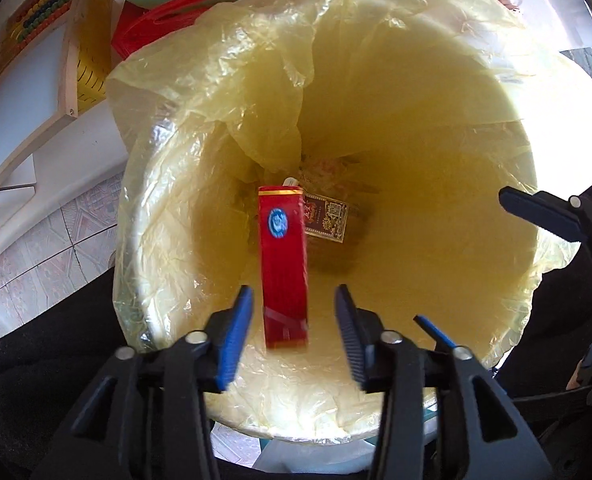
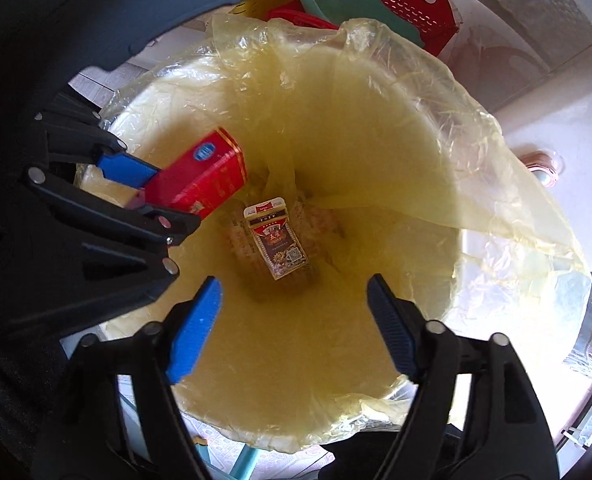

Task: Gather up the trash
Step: 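Open both tools to drop the red pack and card box into the bin, then move both tools back over the table toward the snack wrapper and red cup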

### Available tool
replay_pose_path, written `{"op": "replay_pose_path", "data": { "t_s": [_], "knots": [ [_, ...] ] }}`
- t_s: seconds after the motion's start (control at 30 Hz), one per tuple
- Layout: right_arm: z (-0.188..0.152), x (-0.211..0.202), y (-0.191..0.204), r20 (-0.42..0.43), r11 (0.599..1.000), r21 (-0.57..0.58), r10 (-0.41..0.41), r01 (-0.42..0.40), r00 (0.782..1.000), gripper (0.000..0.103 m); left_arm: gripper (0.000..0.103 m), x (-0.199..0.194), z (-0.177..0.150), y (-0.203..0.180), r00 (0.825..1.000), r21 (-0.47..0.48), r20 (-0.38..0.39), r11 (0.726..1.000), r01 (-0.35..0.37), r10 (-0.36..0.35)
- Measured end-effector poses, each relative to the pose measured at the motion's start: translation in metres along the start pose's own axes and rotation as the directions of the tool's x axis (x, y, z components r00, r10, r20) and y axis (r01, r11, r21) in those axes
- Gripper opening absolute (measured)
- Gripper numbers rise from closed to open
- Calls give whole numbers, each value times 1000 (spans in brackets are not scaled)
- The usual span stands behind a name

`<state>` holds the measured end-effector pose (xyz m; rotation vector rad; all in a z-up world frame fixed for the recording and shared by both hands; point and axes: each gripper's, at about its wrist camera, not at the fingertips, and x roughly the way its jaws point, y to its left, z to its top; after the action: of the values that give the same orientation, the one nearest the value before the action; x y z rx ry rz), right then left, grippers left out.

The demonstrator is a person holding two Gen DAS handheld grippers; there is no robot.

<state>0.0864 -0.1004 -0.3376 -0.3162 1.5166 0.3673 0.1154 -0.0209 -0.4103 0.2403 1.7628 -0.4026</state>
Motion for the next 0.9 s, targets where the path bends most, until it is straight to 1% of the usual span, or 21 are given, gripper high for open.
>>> {"op": "replay_pose_path", "data": {
  "t_s": [0.03, 0.07, 0.1, 0.37, 0.57, 0.6, 0.67, 0.73, 0.8, 0.83, 0.9],
  "knots": [
    [0, 0, -1, -2, 1000, 0, -5, 5, 1000, 78, 62, -2, 0, 0, 1000, -1, 13, 1000, -13, 13],
    [-1, 0, -2, -1, 1000, 2, -4, 4, 1000, 78, 67, -5, 1, -1, 1000, 4, 24, 1000, -10, 9],
    [-1, 0, -3, -2, 1000, 6, -2, 2, 1000, 78, 69, -6, 1, 0, 1000, 6, 26, 1000, -1, 1],
    [3, 3, -1, -3, 1000, 12, 1, -1, 1000, 78, 69, -10, 4, -2, 1000, 0, 21, 1000, -10, 10],
    [-5, -7, -4, -2, 1000, 26, 6, -6, 1000, 78, 69, -18, -1, -10, 999, 21, 34, 999, -43, 43],
    [-8, -13, -5, 3, 1000, 29, 9, -9, 1000, 78, 69, -21, -4, -10, 998, 27, 38, 998, -52, 51],
    [-14, -30, -9, 19, 998, 46, 42, -43, 999, 78, 69, -34, -15, -13, 997, 32, 61, 998, -59, 57],
    [-20, -52, -15, 46, 996, 58, 68, -70, 997, 78, 69, -58, -28, -15, 995, 54, 91, 998, -36, 31],
    [-26, -80, -17, 75, 997, 52, 49, -53, 996, 79, 76, -86, -43, -17, 991, 76, 130, 996, -51, 40],
    [-29, -96, -17, 91, 999, 43, 28, -32, 995, 81, 81, -101, -50, -16, 988, 84, 151, 995, -47, 34],
    [-33, -129, -18, 130, 1000, 17, -13, 11, 991, 84, 84, -135, -63, -16, 982, 101, 185, 994, -47, 28]
  ]
}}
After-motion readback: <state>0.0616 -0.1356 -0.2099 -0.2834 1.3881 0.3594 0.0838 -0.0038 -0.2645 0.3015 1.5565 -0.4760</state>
